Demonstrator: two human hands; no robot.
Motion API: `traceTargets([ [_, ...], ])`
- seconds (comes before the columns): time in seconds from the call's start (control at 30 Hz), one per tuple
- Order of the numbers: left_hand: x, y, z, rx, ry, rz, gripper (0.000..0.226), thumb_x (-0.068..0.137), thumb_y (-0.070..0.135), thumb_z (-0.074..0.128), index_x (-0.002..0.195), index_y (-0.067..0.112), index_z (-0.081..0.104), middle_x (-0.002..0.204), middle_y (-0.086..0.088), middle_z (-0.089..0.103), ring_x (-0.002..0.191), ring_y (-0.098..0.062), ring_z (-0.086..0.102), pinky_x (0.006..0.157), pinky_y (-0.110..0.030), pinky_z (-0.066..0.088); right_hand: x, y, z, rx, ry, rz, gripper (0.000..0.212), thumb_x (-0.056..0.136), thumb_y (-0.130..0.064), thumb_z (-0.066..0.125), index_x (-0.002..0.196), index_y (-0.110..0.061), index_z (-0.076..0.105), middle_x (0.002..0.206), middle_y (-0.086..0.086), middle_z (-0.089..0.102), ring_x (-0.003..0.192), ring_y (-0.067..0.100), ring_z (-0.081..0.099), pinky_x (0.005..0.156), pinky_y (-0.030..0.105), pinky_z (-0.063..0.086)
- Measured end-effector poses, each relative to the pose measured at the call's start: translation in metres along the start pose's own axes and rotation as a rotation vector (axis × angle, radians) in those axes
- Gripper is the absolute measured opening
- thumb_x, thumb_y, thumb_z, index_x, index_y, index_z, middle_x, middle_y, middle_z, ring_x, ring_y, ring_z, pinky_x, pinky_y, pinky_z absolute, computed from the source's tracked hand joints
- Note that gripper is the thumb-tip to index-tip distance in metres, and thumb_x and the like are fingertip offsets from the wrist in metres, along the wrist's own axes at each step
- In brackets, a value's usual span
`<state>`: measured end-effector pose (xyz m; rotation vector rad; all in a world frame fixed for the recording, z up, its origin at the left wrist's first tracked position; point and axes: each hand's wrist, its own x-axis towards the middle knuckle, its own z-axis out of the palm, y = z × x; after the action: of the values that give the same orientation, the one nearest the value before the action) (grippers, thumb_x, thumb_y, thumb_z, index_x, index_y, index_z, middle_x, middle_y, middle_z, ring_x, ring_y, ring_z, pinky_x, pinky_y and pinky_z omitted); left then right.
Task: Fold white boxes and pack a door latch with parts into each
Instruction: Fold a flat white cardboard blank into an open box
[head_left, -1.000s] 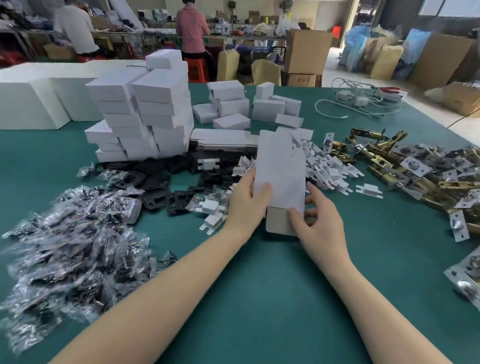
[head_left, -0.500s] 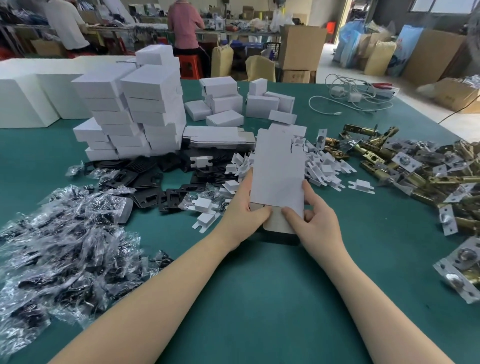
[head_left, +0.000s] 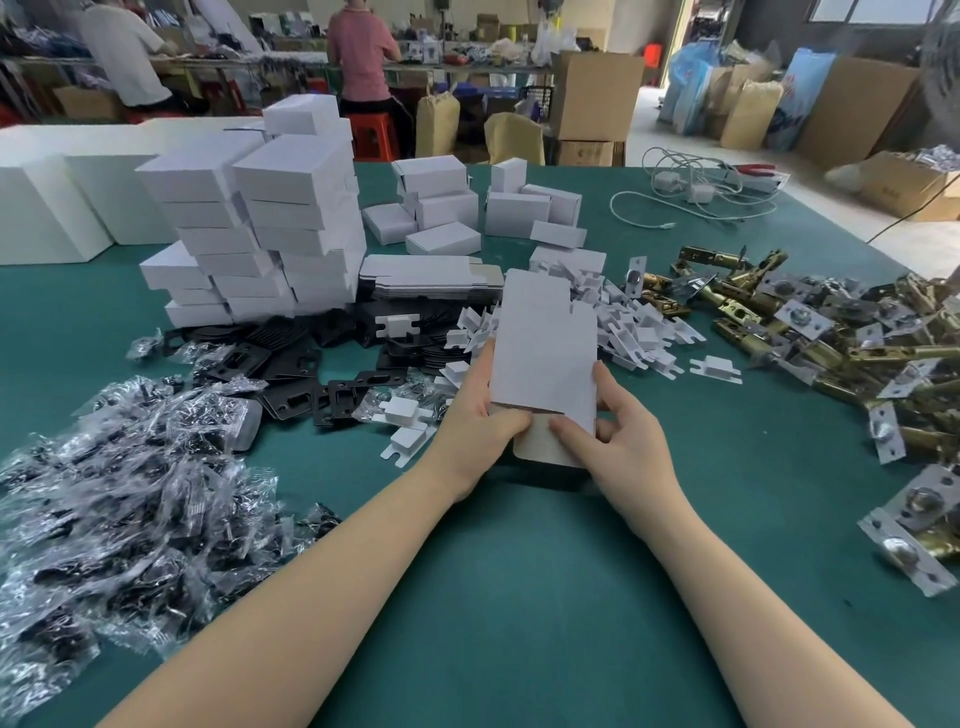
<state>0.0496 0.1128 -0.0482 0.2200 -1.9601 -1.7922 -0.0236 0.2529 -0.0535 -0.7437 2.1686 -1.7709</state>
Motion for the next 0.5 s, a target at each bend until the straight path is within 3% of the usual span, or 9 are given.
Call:
traceTargets([
  [0.07, 0.0, -0.001, 0.002, 0.009, 0.031, 0.013, 0.068, 0.082, -0.008, 0.053, 0.144, 0.018, 0.042, 0.139, -0.003, 0.056, 0.131, -0.02, 0.049, 0.111, -0.047, 0.038, 0.0, 0.001, -0.001, 0.0, -0.007, 0.009, 0.08, 0.086, -0.019, 0.073, 0.153, -0.027, 0.031, 0.098, 0.0, 0.075, 0.086, 0.026, 0.07, 0.075, 0.029, 0.056],
  [0.13, 0.001, -0.004, 0.005, 0.068, 0.105, 0.043, 0.06, 0.091, -0.007, 0.051, 0.145, 0.017, 0.042, 0.142, 0.008, 0.052, 0.135, -0.006, 0.044, 0.113, -0.033, 0.035, 0.0, 0.001, 0.002, -0.027, -0.013, -0.009, 0.082, 0.085, -0.02, 0.073, 0.154, -0.028, 0.029, 0.1, -0.003, 0.074, 0.079, 0.019, 0.069, 0.067, 0.016, 0.052],
  [0.2, 0.001, -0.006, 0.008, 0.164, 0.18, 0.084, 0.054, 0.097, -0.003, 0.046, 0.147, 0.019, 0.041, 0.144, 0.015, 0.048, 0.135, 0.005, 0.037, 0.11, -0.02, 0.031, -0.001, 0.0, 0.005, -0.112, 0.008, -0.056, 0.082, 0.086, -0.022, 0.072, 0.154, -0.027, 0.028, 0.104, -0.002, 0.069, 0.076, 0.014, 0.061, 0.066, 0.014, 0.045],
  [0.27, -0.001, -0.006, 0.012, 0.246, 0.177, 0.118, 0.053, 0.1, 0.002, 0.044, 0.149, 0.021, 0.037, 0.147, 0.016, 0.045, 0.135, 0.009, 0.035, 0.108, -0.012, 0.029, -0.002, 0.0, 0.01, -0.22, 0.091, -0.104, 0.078, 0.087, -0.025, 0.068, 0.154, -0.023, 0.028, 0.116, -0.006, 0.059, 0.095, 0.005, 0.052, 0.078, 0.015, 0.039],
  [0.33, -0.004, -0.006, 0.017, 0.284, 0.143, 0.131, 0.055, 0.1, 0.004, 0.044, 0.151, 0.023, 0.034, 0.142, 0.025, 0.046, 0.127, 0.017, 0.038, 0.099, -0.003, 0.029, -0.003, -0.003, 0.014, -0.252, 0.161, -0.112, 0.071, 0.089, -0.022, 0.061, 0.153, -0.017, 0.028, 0.127, -0.005, 0.05, 0.107, -0.007, 0.043, 0.083, 0.008, 0.033],
  [0.43, -0.006, -0.002, 0.02, 0.269, 0.14, 0.149, 0.058, 0.097, 0.003, 0.045, 0.151, 0.023, 0.034, 0.125, 0.042, 0.049, 0.108, 0.023, 0.047, 0.088, 0.001, 0.034, -0.005, -0.004, 0.019, -0.324, 0.205, -0.163, 0.062, 0.095, -0.016, 0.05, 0.152, -0.013, 0.027, 0.133, 0.0, 0.04, 0.093, -0.031, 0.031, 0.073, -0.004, 0.029],
  [0.5, -0.008, 0.0, 0.02, 0.301, 0.133, 0.165, 0.063, 0.095, 0.0, 0.045, 0.151, 0.024, 0.033, 0.118, 0.049, 0.05, 0.098, 0.023, 0.049, 0.083, 0.001, 0.036, -0.003, -0.004, 0.017, -0.393, 0.24, -0.155, 0.057, 0.098, -0.015, 0.044, 0.152, -0.017, 0.028, 0.138, 0.005, 0.044, 0.09, -0.014, 0.038, 0.068, 0.009, 0.03],
])
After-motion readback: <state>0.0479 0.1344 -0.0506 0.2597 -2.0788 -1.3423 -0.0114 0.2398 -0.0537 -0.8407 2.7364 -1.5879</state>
